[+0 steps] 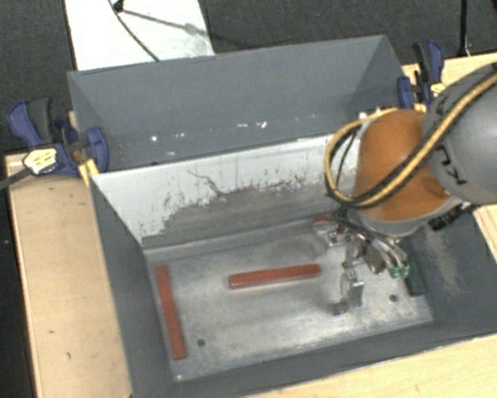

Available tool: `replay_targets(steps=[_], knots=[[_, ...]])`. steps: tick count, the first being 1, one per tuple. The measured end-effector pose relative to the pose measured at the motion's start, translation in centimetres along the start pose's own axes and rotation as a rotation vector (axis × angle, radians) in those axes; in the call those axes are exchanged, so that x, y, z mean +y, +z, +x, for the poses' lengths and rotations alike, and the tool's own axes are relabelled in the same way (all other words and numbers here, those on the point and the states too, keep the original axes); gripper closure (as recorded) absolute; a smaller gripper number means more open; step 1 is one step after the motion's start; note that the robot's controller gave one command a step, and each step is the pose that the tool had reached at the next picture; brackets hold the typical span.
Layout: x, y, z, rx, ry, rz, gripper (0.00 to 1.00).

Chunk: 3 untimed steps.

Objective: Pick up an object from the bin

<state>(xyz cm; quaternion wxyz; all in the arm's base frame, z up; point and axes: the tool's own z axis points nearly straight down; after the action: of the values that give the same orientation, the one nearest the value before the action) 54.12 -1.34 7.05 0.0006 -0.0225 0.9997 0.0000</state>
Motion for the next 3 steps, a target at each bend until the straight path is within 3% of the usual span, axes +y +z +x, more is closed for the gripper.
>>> replay_targets(steps=[1, 2, 3], knots=[[8.4, 0.0, -0.9, -0.004, 0.090, -0.005, 0.00], [7.9, 0.0, -0.9, -0.003, 0.093, -0.001, 1.00], [11.4, -10.9, -5.7, -0.010, -0.130, -0.002, 1.00]])
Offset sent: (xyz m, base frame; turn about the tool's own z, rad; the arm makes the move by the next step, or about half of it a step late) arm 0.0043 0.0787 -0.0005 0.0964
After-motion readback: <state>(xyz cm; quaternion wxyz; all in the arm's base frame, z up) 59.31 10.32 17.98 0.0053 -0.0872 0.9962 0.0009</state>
